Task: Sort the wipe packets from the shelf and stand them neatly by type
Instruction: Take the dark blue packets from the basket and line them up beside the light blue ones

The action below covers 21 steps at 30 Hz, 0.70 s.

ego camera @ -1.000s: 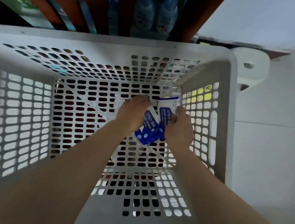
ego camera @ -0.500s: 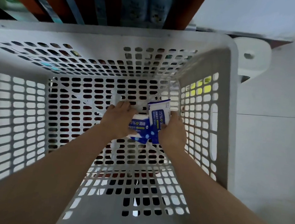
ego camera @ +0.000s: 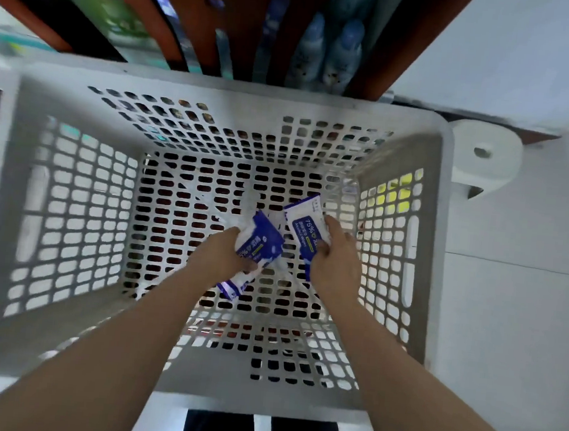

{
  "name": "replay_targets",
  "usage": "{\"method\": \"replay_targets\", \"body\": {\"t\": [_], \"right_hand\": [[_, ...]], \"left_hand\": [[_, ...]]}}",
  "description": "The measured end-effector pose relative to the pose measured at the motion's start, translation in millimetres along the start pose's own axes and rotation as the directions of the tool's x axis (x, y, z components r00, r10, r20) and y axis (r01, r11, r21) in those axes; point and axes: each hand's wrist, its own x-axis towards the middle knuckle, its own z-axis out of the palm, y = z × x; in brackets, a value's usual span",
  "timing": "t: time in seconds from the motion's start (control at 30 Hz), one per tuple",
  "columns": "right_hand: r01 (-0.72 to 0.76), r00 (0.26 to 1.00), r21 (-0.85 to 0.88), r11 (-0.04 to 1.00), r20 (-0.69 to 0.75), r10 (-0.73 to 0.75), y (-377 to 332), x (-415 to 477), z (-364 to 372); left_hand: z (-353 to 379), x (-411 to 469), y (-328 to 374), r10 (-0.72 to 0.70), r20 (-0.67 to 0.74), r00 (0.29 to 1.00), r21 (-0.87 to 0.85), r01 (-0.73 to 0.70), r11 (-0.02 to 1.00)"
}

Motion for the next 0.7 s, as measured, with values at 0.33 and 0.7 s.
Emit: {"method": "replay_targets", "body": {"t": [0.33,0.7], "right_hand": [[0.33,0.942,0.141,0.933,0.021,-0.336,-76.7,-77.9,-43.9],[0.632,0.745,0.316,0.708,0.007,-0.668,-179.7,-184.2,-51.0]], "left_hand": [[-36.6,-143.8,4.6,-0.103,-0.196,0.975,-0.737,-0.077,0.671],[-82.8,-298.1,-49.7,-0.409,-0.526,0.746,-0.829,-0.342,0.443]]}}
